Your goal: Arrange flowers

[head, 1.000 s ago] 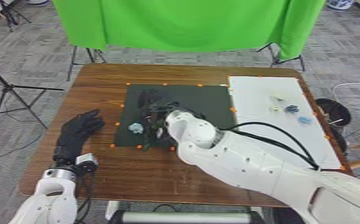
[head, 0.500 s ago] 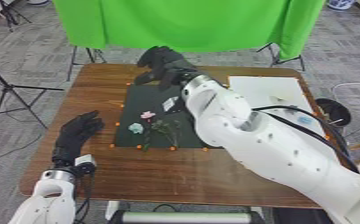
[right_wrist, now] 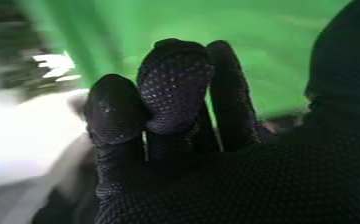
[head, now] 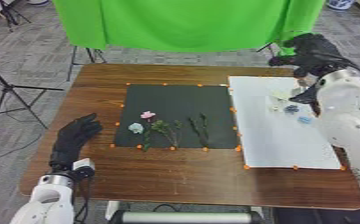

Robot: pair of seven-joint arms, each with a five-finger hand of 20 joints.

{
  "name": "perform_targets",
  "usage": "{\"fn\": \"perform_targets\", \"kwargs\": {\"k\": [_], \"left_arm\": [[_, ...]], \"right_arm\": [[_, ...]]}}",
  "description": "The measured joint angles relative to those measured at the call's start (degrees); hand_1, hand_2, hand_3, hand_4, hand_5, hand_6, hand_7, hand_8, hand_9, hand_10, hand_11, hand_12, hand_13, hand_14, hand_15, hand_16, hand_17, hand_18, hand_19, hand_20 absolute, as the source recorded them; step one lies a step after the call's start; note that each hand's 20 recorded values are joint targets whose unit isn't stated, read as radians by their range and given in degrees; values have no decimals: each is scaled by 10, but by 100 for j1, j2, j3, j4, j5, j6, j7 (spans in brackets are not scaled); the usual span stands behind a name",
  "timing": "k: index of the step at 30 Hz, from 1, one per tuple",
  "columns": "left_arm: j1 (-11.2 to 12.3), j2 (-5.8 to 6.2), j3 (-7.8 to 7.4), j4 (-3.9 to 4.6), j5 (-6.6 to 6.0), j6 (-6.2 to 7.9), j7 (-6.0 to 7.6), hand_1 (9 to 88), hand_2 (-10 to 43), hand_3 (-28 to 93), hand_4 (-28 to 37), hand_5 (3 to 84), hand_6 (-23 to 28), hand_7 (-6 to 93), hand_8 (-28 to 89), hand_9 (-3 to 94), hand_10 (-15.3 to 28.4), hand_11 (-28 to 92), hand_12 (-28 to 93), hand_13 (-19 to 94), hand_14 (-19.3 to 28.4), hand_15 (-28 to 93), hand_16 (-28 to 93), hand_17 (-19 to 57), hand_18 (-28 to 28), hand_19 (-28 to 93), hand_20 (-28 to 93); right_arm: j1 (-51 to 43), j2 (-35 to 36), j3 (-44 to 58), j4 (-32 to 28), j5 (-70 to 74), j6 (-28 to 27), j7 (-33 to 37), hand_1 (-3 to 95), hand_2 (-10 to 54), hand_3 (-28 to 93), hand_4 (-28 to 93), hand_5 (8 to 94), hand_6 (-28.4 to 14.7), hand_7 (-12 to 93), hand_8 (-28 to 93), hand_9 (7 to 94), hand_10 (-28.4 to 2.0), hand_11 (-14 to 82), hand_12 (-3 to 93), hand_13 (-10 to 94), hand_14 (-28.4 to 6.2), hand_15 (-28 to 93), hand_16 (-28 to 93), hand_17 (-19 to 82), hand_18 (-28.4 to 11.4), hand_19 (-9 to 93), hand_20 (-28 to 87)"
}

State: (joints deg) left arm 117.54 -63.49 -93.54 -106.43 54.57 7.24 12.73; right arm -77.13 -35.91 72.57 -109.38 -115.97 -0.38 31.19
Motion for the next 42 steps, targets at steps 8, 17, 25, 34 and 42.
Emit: {"fn": "perform_targets", "kwargs": {"k": [8, 17, 25, 34, 42], "left_arm": [[-6, -9, 3, 0, 15, -4, -6, 192, -66, 669, -283, 504, 13, 171, -64, 486, 132, 187, 146, 410, 165, 206, 11, 118, 120, 80, 225], [11, -42, -11, -20, 21, -10, -16, 193, -64, 667, -283, 503, 13, 170, -64, 486, 133, 186, 146, 409, 166, 206, 12, 116, 122, 80, 223], [34, -70, -18, -42, 21, -23, -20, 196, -61, 664, -283, 504, 14, 169, -64, 486, 132, 186, 146, 410, 165, 208, 11, 113, 123, 82, 221], [28, -71, -17, -42, 32, -52, -44, 196, -58, 665, -283, 504, 14, 168, -64, 486, 132, 186, 146, 408, 165, 205, 11, 110, 124, 85, 219], [61, -80, -42, -73, 30, -54, -70, 196, -56, 666, -283, 504, 15, 168, -63, 485, 132, 186, 146, 407, 165, 205, 11, 109, 125, 84, 217]], "right_arm": [[-637, 174, 51, 595, -135, -393, 344, 269, -95, 665, -142, 499, 5, 108, -69, 569, -155, 81, 188, 829, -56, 648, 279, 573, -165, 932, 507], [-1468, 163, 640, 503, -122, -569, 425, 264, -95, 661, -145, 515, 3, 111, -70, 594, -154, 94, 192, 830, -60, 647, 279, 573, -166, 932, 507], [-1678, 177, 537, 601, -116, -610, 480, 288, -95, 676, -146, 533, 10, 128, -74, 621, -146, 124, 198, 837, -57, 650, 277, 577, -168, 932, 507], [-1674, 130, 165, 826, -210, -284, 574, 509, -95, 633, -181, 698, 2, 191, 23, 761, -127, 160, 237, 881, -36, 634, 277, 620, -148, 932, 493], [-1745, 150, -153, 981, -379, 1198, 586, 616, -95, 620, -203, 821, -8, 207, 67, 904, -103, 102, 372, 931, -11, 606, 302, 675, -122, 932, 475]]}}
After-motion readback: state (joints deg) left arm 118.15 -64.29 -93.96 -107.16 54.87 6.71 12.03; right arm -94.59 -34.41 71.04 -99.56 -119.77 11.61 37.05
